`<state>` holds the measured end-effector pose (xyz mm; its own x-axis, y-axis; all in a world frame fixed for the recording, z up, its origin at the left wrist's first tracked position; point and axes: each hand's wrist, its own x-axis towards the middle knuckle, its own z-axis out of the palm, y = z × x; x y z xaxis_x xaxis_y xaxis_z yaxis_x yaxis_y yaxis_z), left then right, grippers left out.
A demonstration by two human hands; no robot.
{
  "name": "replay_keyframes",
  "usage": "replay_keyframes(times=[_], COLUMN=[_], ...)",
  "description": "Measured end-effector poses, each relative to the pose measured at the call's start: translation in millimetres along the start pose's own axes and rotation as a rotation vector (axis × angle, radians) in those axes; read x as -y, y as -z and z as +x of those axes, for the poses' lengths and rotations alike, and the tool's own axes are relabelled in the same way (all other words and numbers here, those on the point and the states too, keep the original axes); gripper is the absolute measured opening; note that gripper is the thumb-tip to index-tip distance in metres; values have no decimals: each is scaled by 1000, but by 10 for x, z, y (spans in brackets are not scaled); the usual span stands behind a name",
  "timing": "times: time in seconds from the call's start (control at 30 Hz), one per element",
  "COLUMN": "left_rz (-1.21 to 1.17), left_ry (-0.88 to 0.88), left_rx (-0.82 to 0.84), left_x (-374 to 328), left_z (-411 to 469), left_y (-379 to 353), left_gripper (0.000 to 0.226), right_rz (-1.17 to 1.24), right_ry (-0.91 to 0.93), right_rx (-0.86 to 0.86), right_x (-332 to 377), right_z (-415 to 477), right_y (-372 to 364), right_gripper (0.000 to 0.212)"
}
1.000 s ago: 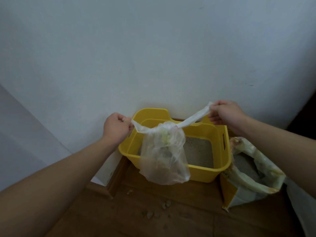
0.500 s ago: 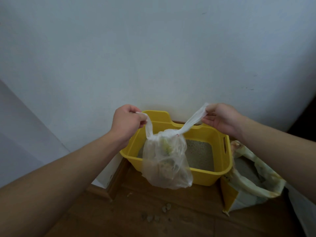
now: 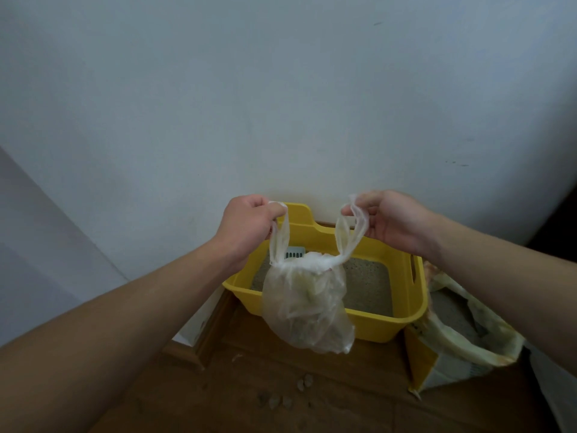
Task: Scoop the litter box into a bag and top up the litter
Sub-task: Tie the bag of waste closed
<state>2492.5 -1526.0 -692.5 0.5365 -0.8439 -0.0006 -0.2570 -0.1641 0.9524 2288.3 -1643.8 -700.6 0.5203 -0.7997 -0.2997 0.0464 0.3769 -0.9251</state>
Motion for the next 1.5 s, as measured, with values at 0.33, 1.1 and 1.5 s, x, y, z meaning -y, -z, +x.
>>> replay_keyframes(times=[0.33,1.1,1.5], left_rz=[-48,-5,151], left_ry=[100,-194,-285], left_rx=[103,165,140], left_x=[-108,65,412], left_z=[-168,-344,-350], left_y=[-116,-255,-172], left_gripper=[19,15,76], right_rz=[-104,-436,-389], right_ry=[100,243,278], right_rx=[72,8,-60], right_x=[-51,-140,-104], right_z=[-180,-325,-266], right_y=[-310,-682,-660], right_gripper=[11,35,19])
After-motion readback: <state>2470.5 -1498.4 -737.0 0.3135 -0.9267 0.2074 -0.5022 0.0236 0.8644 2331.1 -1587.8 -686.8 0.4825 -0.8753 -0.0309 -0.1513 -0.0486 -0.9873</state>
